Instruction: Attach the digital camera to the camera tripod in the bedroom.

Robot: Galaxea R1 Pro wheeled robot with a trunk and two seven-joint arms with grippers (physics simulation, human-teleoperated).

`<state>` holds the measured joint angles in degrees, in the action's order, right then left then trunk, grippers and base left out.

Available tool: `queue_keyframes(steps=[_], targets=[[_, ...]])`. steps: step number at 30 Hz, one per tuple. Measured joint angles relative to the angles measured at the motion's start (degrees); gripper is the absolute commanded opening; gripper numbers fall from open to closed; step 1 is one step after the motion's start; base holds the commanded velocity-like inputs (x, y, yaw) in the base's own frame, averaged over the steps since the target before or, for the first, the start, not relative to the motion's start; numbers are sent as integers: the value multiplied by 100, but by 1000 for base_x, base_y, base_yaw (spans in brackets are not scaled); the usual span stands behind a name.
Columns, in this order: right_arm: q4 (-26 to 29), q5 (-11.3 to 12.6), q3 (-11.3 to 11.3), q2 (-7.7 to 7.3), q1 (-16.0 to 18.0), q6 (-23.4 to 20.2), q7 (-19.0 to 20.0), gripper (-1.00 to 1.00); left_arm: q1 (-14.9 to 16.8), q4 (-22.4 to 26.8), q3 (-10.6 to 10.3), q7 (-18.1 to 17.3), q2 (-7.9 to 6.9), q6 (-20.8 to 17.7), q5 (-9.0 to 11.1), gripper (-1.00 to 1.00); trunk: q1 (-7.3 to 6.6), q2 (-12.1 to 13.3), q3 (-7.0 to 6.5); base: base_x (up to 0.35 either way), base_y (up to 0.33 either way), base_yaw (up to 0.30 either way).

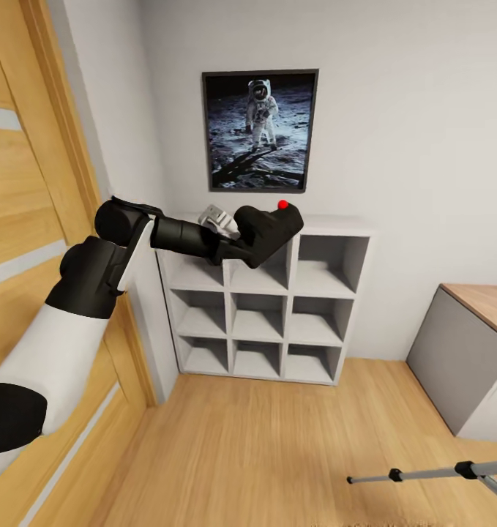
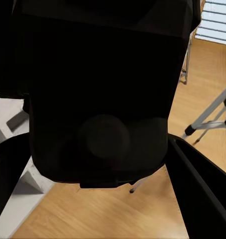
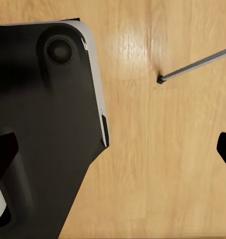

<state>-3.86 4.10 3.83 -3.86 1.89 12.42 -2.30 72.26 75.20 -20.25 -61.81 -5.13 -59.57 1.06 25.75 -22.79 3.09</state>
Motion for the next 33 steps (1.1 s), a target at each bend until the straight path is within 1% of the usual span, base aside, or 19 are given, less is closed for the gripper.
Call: queue_keyframes(steps=[33], targets=[[0, 0, 3, 0, 0, 0, 0, 100, 0, 0, 0, -8, 0, 0, 0, -100, 0, 0, 0, 0, 0, -300]])
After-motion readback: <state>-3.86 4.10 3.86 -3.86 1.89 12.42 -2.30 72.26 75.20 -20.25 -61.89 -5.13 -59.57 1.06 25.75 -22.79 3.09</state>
